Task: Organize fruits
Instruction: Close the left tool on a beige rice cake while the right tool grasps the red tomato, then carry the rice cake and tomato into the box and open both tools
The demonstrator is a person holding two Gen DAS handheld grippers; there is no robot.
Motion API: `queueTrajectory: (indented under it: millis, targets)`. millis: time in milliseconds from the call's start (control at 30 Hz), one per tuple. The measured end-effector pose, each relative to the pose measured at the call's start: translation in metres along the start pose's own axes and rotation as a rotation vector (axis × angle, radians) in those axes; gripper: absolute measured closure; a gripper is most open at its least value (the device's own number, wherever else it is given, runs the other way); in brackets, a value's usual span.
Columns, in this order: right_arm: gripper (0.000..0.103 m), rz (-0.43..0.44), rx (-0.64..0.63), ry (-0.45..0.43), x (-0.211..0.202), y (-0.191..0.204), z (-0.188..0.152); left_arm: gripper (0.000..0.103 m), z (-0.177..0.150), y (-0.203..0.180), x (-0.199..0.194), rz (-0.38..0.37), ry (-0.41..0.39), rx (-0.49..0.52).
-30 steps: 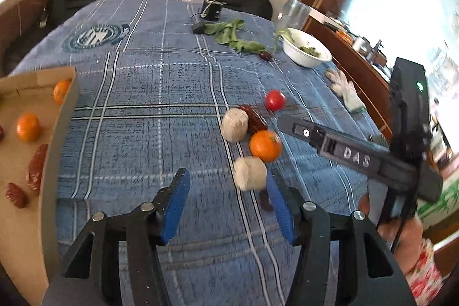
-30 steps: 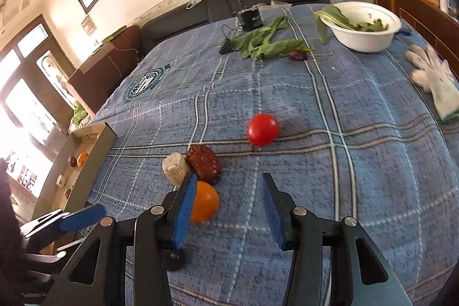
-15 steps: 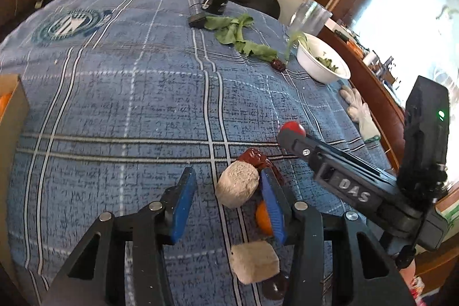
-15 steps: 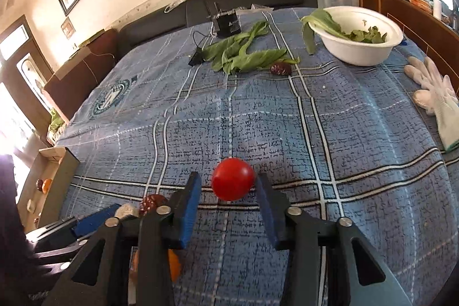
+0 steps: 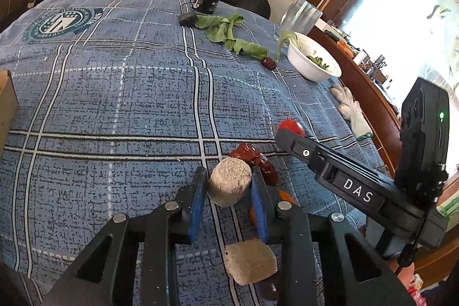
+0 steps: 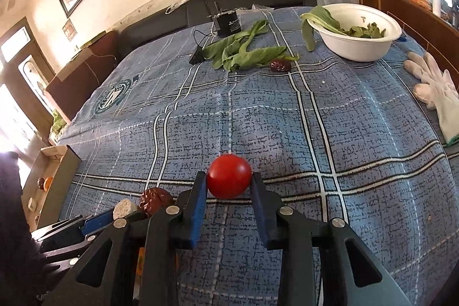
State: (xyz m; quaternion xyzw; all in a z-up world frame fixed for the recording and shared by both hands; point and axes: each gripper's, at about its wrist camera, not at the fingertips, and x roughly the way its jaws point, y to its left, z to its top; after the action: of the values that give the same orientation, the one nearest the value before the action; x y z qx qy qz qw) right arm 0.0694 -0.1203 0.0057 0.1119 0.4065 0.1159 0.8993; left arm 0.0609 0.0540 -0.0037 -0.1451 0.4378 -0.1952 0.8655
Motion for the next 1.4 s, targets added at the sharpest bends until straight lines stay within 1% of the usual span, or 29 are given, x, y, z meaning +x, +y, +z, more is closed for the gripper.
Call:
queueTrajectory:
  millis: [33, 100, 167, 300, 367, 467, 567, 633, 733, 867, 967, 1067, 1200, 1333, 1400]
  targets:
    - [0.070, -0.002, 0.013, -0.004, -0.002, -0.001, -0.001, 0.075, 0.000, 0.001, -0.001, -0.010, -0.001, -0.003]
    - [0.070, 0.000, 0.032, -0.001, -0.005, -0.002, -0.004, 0.075, -0.001, 0.000, -0.006, -0.005, -0.022, -0.002]
    - [0.070, -0.007, 0.031, -0.008, -0.014, 0.003, -0.008, 0.075, -0.003, -0.002, -0.011, 0.015, -0.050, 0.007]
    - [0.070, 0.019, 0.010, -0.033, -0.042, 0.017, -0.020, 0.075, -0.010, -0.006, -0.028, 0.065, -0.078, 0.020]
    - [0.070, 0.038, -0.008, -0.042, -0.060, 0.028, -0.026, 0.075, -0.016, -0.007, -0.048, 0.075, -0.105, 0.016]
    - [0.070, 0.062, -0.053, -0.052, -0.077, 0.046, -0.031, 0.075, -0.028, -0.005, -0.084, 0.063, -0.124, -0.010]
    - [0.070, 0.118, -0.094, -0.051, -0.090, 0.074, -0.036, 0.075, -0.040, 0.008, -0.126, 0.077, -0.151, -0.038]
    - [0.070, 0.166, -0.142, -0.045, -0.096, 0.101, -0.041, 0.074, -0.047, 0.023, -0.152, 0.113, -0.176, -0.067]
    - [0.069, 0.231, -0.220, -0.024, -0.098, 0.143, -0.052, 0.074, -0.057, 0.060, -0.189, 0.223, -0.204, -0.132]
    - [0.069, 0.318, -0.306, 0.037, -0.087, 0.198, -0.070, 0.074, -0.067, 0.121, -0.220, 0.379, -0.195, -0.253]
    - [0.069, 0.341, -0.363, 0.068, -0.078, 0.229, -0.085, 0.074, -0.070, 0.161, -0.233, 0.438, -0.168, -0.326]
    - [0.069, 0.345, -0.420, 0.116, -0.061, 0.257, -0.097, 0.074, -0.066, 0.184, -0.236, 0.483, -0.135, -0.344]
    - [0.069, 0.344, -0.454, 0.208, -0.028, 0.284, -0.109, 0.074, -0.061, 0.202, -0.226, 0.505, -0.080, -0.355]
    - [0.067, 0.324, -0.462, 0.229, -0.007, 0.297, -0.112, 0.074, -0.058, 0.209, -0.225, 0.512, -0.077, -0.357]
    - [0.067, 0.324, -0.446, 0.223, -0.003, 0.301, -0.110, 0.074, -0.058, 0.210, -0.227, 0.497, -0.086, -0.367]
